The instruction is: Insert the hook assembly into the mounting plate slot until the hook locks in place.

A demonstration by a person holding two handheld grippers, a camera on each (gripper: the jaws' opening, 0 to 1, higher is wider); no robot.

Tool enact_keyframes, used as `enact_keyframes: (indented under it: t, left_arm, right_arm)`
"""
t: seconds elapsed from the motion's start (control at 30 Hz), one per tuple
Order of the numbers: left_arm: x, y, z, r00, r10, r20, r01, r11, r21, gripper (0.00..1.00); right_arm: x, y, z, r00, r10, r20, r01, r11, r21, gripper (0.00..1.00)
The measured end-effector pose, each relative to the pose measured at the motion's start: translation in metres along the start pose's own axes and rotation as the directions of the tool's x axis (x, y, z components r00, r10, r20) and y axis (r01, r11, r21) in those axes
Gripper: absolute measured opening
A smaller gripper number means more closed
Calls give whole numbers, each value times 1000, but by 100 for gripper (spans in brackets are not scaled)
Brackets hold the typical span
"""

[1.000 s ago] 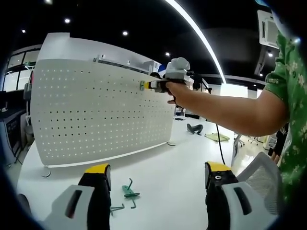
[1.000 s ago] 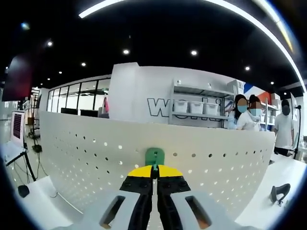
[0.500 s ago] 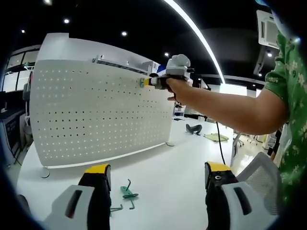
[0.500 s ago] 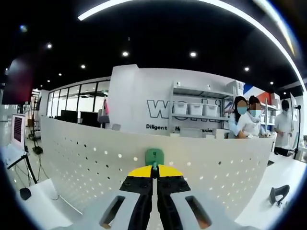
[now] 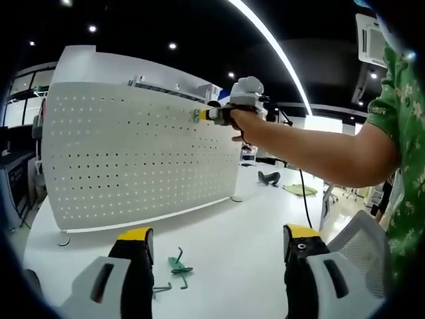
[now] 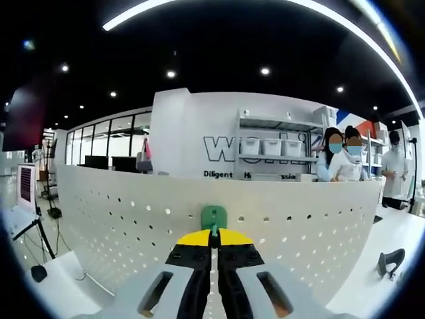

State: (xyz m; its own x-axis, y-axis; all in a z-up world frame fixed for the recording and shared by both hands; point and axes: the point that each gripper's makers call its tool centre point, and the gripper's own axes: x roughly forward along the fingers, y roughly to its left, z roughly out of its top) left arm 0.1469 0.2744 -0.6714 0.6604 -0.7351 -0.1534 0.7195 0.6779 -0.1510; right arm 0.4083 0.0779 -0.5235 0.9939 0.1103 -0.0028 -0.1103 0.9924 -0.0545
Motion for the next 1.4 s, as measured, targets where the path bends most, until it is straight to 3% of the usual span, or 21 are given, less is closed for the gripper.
enact_keyframes:
  t: [0.63,1.4]
  left_arm:
    - [0,1,-1,1000,2,-4,-2,1000,0,82]
    - [1,0,-1,1000,-5,-5,5,1000,4,82]
  right_arm:
    - [2,0,-6,1000,-1,-21,1,1000,11,0]
    - [2,0,-7,995,8,-103,-1,998,68,0]
